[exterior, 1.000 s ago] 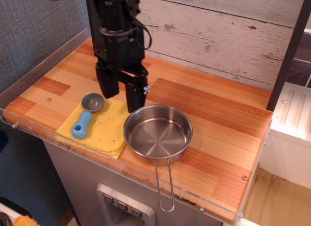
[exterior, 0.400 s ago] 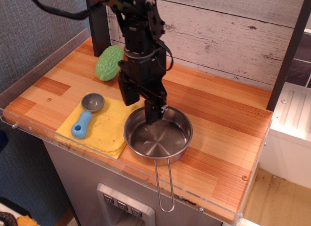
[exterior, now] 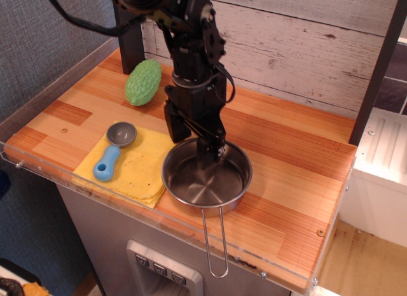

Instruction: Move the pot to top center

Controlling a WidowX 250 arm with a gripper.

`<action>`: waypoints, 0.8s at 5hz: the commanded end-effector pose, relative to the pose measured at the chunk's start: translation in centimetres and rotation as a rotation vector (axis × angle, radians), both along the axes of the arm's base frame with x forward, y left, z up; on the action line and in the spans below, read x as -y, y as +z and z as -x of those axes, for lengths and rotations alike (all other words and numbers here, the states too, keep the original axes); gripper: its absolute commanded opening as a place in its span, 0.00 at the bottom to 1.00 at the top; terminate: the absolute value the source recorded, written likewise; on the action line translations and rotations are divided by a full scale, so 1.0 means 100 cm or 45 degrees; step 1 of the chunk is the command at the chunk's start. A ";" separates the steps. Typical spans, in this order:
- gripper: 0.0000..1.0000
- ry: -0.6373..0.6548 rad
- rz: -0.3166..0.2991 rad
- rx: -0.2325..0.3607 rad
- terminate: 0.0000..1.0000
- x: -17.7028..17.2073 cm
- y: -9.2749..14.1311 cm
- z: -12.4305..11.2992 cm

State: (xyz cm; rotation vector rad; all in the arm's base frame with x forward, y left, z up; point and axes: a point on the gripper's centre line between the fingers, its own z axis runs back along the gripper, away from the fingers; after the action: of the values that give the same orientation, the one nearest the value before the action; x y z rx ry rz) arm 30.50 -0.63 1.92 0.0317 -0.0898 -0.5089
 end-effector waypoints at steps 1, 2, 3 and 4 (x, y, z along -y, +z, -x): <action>0.00 -0.028 -0.017 0.045 0.00 -0.004 -0.001 -0.010; 0.00 -0.022 -0.019 0.057 0.00 -0.005 0.006 -0.011; 0.00 0.005 0.013 0.084 0.00 -0.005 0.023 -0.008; 0.00 0.029 0.051 0.103 0.00 -0.004 0.038 -0.004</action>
State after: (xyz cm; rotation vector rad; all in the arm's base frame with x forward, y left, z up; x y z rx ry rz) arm 30.47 -0.50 4.32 -0.0055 -0.1217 -0.4872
